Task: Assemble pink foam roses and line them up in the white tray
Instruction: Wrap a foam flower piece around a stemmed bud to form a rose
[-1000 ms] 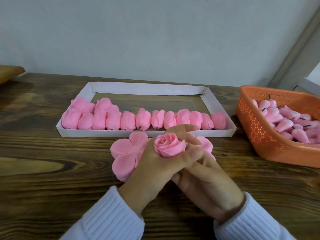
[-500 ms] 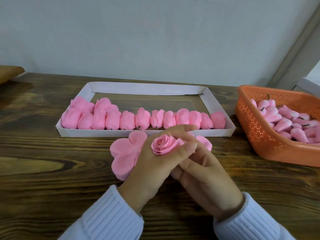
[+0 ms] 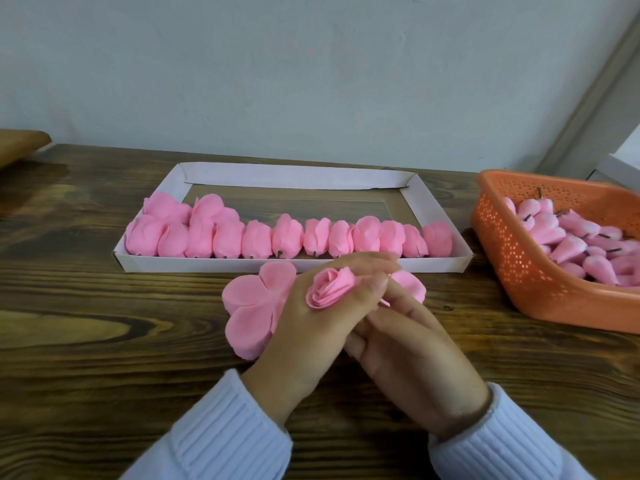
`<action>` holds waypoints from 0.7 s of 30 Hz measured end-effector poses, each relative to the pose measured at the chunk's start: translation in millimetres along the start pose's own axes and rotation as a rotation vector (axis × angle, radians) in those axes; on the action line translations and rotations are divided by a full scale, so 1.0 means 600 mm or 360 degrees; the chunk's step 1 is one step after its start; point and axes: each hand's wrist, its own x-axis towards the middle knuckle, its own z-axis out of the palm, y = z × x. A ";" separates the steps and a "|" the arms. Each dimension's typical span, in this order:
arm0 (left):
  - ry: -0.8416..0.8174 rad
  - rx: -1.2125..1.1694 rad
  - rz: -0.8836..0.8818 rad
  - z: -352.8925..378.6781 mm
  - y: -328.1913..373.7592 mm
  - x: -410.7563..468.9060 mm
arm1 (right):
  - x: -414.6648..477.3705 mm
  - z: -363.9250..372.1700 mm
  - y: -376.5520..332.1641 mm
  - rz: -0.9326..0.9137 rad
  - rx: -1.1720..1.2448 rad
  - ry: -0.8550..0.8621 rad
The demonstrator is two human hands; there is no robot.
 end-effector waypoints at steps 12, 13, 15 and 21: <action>-0.0012 0.0079 0.0028 0.001 0.000 -0.002 | -0.005 -0.008 0.000 -0.0034 0.0003 -0.0119; -0.0015 0.0057 0.0011 0.002 0.001 -0.002 | -0.002 -0.008 -0.001 0.0014 0.0019 -0.0103; -0.0026 -0.0015 -0.0051 0.003 0.002 -0.003 | 0.000 -0.009 0.000 0.0149 -0.0036 -0.0011; -0.0081 0.0036 0.0079 0.003 0.004 -0.001 | -0.005 -0.010 0.005 0.0058 -0.0045 -0.0045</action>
